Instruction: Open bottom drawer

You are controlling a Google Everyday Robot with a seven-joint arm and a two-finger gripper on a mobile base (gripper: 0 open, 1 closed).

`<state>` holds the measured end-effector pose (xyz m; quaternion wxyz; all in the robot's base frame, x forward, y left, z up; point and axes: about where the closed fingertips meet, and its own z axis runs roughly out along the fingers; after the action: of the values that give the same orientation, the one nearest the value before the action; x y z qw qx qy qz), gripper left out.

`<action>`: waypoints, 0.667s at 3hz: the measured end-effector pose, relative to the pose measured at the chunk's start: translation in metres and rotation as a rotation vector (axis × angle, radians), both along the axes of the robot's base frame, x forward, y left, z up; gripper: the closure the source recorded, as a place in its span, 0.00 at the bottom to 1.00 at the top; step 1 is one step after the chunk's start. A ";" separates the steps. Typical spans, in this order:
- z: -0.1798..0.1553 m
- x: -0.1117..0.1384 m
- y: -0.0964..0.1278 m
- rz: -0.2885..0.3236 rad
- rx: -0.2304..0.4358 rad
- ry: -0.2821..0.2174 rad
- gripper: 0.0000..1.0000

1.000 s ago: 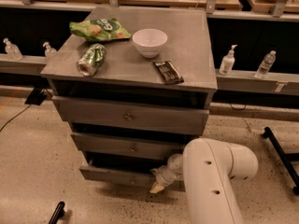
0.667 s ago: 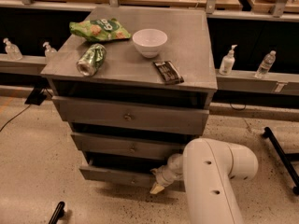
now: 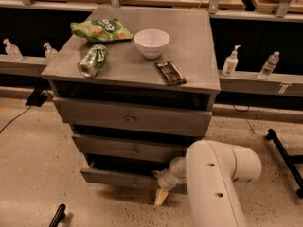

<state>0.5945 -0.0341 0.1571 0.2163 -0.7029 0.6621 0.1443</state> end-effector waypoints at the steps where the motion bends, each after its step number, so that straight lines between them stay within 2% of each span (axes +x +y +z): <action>1: 0.018 -0.033 0.003 0.017 0.066 -0.015 0.02; 2: 0.052 -0.085 0.005 0.039 0.158 -0.056 0.06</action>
Offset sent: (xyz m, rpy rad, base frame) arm -0.1258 -0.0006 0.0869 0.2322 -0.1118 0.0510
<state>0.5099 -0.0295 0.2091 0.2865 -0.7003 0.6284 0.1807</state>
